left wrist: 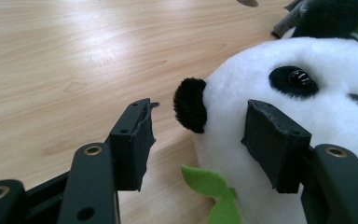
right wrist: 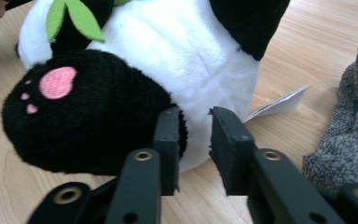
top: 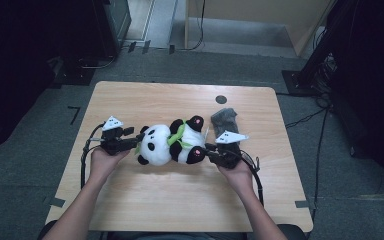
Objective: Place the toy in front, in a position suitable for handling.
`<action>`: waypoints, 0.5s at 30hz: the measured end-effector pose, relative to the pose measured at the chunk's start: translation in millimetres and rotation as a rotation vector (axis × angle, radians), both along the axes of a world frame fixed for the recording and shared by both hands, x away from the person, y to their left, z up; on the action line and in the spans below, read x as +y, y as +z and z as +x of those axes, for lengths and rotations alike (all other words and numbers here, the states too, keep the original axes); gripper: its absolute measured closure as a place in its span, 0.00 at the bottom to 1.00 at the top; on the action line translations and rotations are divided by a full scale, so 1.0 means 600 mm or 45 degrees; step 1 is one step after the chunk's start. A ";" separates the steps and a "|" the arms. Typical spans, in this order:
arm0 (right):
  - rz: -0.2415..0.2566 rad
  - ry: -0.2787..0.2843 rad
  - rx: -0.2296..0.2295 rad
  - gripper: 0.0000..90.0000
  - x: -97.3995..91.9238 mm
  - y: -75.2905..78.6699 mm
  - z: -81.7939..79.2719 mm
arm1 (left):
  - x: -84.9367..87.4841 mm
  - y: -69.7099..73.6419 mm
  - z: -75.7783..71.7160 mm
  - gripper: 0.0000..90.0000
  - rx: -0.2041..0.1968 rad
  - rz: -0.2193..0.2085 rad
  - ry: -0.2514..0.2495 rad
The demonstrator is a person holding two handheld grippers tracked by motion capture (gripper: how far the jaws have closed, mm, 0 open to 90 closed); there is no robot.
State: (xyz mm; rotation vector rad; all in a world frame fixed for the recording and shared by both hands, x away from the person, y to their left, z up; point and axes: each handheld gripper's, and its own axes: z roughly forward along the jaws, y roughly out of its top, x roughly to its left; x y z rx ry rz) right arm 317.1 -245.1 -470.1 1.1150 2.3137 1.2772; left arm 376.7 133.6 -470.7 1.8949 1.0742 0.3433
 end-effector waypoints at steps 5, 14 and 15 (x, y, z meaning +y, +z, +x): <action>0.011 -0.024 -0.010 0.72 -0.008 -0.003 0.000 | 0.005 0.002 0.012 0.44 0.010 0.001 -0.012; 0.015 -0.074 -0.021 0.62 -0.022 0.005 0.009 | 0.011 0.031 -0.010 0.33 -0.039 -0.044 -0.104; 0.012 -0.082 -0.025 0.62 -0.024 0.008 0.012 | 0.005 0.033 -0.015 0.30 -0.035 -0.051 -0.138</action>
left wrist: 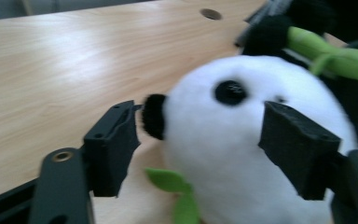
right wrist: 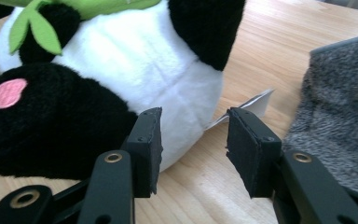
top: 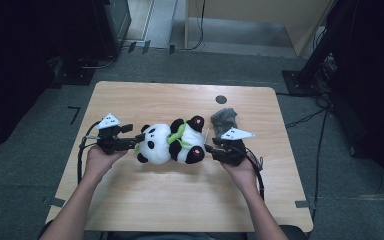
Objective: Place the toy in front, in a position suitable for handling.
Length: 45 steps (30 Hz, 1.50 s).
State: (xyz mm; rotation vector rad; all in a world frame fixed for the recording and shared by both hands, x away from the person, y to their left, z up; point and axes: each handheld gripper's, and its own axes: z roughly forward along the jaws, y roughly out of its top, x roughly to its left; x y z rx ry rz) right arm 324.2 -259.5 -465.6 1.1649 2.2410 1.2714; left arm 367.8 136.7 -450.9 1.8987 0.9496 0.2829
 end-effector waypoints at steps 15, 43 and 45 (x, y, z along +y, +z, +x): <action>0.048 -0.104 0.004 0.49 -0.028 0.010 0.017 | -0.046 -0.017 -0.034 0.20 0.053 0.036 -0.126; 0.087 -0.327 0.071 0.48 -0.113 0.000 0.105 | -0.047 -0.060 -0.034 0.00 -0.076 0.070 -0.152; 0.069 -0.338 0.079 0.46 -0.117 -0.001 0.115 | -0.046 -0.062 -0.031 0.00 -0.032 0.045 -0.155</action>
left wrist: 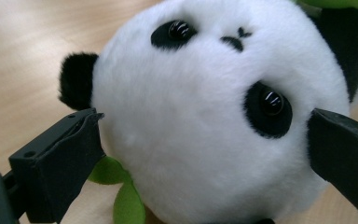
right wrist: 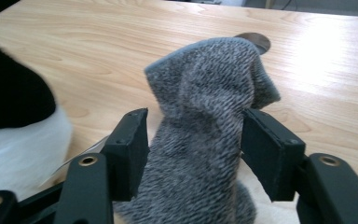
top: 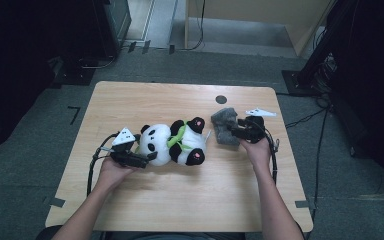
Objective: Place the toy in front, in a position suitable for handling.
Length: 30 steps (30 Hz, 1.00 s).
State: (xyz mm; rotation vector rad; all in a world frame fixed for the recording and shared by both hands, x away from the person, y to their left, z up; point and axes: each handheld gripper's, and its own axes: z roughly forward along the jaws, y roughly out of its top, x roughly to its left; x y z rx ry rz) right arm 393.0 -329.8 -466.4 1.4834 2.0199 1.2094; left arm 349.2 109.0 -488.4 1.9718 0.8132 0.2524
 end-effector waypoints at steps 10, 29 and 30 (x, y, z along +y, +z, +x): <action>-0.020 0.012 0.064 0.42 0.001 -0.031 0.022 | 0.002 -0.014 0.010 0.03 0.142 -0.083 -0.013; -0.139 0.068 0.107 0.51 0.021 -0.084 0.029 | 0.005 0.000 0.009 0.33 0.171 -0.031 0.006; -0.127 0.065 0.112 0.51 0.020 -0.084 0.029 | 0.004 0.000 0.008 0.33 0.170 -0.030 0.007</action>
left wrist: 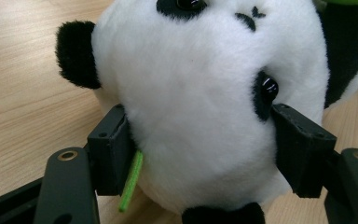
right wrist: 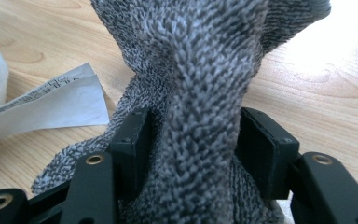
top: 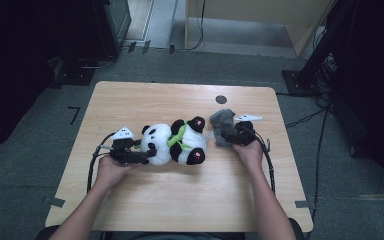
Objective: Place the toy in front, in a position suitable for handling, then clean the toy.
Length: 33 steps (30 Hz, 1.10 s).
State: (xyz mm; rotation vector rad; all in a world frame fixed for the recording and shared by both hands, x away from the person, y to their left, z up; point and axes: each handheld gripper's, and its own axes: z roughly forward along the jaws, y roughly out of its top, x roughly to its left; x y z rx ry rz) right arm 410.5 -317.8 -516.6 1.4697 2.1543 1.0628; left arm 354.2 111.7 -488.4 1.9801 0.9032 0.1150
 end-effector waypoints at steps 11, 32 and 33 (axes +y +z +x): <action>0.020 -0.051 0.020 0.68 0.001 0.017 0.003 | 0.000 -0.002 -0.004 0.32 -0.013 -0.009 0.017; 0.131 0.010 0.017 0.87 0.012 0.091 -0.016 | -0.002 -0.001 -0.005 0.33 -0.013 -0.004 0.028; 0.128 0.005 0.020 0.87 0.012 0.094 -0.017 | -0.001 -0.001 -0.005 0.33 -0.014 -0.003 0.027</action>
